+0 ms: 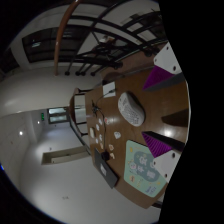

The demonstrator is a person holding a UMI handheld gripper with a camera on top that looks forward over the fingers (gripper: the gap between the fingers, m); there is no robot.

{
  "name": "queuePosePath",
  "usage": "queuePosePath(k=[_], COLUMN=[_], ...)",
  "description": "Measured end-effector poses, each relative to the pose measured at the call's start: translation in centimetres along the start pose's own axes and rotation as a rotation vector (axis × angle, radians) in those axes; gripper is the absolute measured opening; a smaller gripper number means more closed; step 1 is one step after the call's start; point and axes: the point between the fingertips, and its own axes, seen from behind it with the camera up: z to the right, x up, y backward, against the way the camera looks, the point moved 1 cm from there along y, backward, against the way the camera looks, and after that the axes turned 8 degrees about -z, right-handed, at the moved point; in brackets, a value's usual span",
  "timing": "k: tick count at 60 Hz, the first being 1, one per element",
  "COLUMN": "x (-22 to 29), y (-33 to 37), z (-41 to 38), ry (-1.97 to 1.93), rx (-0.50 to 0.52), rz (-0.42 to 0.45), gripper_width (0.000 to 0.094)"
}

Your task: Arrange mouse

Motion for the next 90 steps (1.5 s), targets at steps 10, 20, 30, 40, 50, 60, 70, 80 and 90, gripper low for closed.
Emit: queuePosePath(k=[10, 20, 30, 40, 50, 60, 70, 80, 90], x=[1.2, 4.7, 6.3, 5.8, 10.6, 9.7, 0.4, -2.0, -3.3], y=[-7.3, -11.6, -13.2, -11.4, -1.8, 1.5, -4.5, -6.4, -5.4], z=[-1.9, -1.2, 0.2, 1.0, -5.4, -18.1, -24.7, -24.0, -24.1], ry=[0.003, 0.009, -0.078, -0.114, -0.052, 0.024, 0.076, 0.083, 0.110], rx=[0.007, -0.104, -0.173, -0.187, -0.187, -0.088, -0.031, -0.083, -0.030], rz=[-0.087, -0.077, -0.072, -0.062, 0.115, 0.161, -0.039, -0.076, -0.165], gripper_width=[0.0818, 0.0798, 0.0461, 0.0337, 0.0334, 0.0336, 0.0335, 0.0361, 0.0565])
